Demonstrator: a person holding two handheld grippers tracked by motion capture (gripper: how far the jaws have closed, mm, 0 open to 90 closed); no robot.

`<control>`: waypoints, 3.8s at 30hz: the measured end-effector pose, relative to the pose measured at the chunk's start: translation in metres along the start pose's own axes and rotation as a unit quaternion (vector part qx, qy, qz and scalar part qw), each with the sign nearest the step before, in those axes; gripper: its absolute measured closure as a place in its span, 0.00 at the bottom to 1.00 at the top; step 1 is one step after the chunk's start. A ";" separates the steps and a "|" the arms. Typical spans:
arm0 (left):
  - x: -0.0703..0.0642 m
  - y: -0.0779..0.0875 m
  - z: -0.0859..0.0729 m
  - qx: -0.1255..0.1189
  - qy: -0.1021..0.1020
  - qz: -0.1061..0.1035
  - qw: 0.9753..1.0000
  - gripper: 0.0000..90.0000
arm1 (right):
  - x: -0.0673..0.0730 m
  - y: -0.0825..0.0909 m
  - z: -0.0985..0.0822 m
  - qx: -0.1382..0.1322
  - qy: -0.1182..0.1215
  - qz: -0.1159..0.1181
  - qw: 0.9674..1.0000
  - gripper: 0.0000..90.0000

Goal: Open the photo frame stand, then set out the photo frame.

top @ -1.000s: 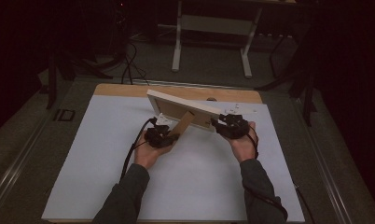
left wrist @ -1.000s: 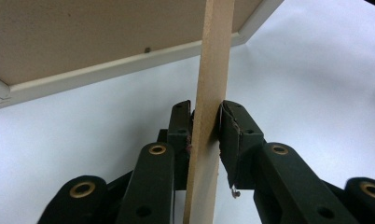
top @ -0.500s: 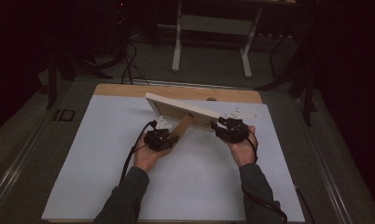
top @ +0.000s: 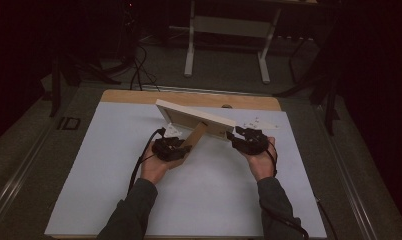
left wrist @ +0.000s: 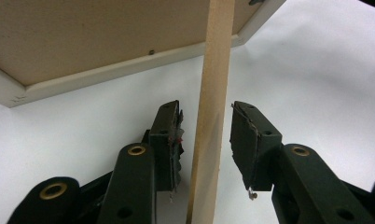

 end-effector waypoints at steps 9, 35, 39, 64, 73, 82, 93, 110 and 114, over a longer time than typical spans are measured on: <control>0.002 0.010 0.001 -0.010 0.005 -0.003 1.000 0.70 | -0.001 0.001 -0.011 0.002 -0.006 0.002 1.000 0.59; 0.006 0.044 -0.001 -0.053 0.038 -0.017 0.998 0.76 | -0.022 0.002 -0.030 0.023 -0.025 -0.022 0.999 0.60; 0.008 0.053 0.002 -0.067 0.047 -0.016 0.997 0.76 | -0.026 0.000 -0.031 0.026 -0.031 -0.026 0.999 0.60; 0.026 0.056 0.028 -0.066 0.089 0.015 0.994 1.00 | -0.025 -0.003 -0.010 -0.003 -0.053 -0.008 0.999 1.00; 0.031 0.049 0.037 -0.066 0.104 0.023 0.992 1.00 | -0.021 -0.005 0.001 -0.003 -0.045 -0.008 0.999 1.00; 0.035 0.042 0.045 -0.064 0.114 0.033 0.991 1.00 | -0.022 -0.005 0.008 -0.018 -0.062 0.000 0.998 1.00; 0.036 0.042 0.050 -0.071 0.120 0.033 0.990 1.00 | -0.022 -0.006 0.014 -0.018 -0.055 0.001 0.998 1.00; 0.032 0.034 0.055 -0.065 0.107 0.029 0.992 1.00 | -0.021 -0.003 0.022 -0.030 -0.062 0.026 0.997 1.00; 0.031 0.033 0.057 -0.063 0.106 0.029 0.992 1.00 | -0.021 -0.003 0.022 -0.032 -0.064 0.028 0.997 1.00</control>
Point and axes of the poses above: each handheld gripper's, and its own axes: y roughly backward along the jaws, z roughly out of its top, x roughly to its left, the point moved 1 cm from there along -y, roughly forward along the jaws, and after that the axes turned 7 degrees about x, right-handed, at the moved point
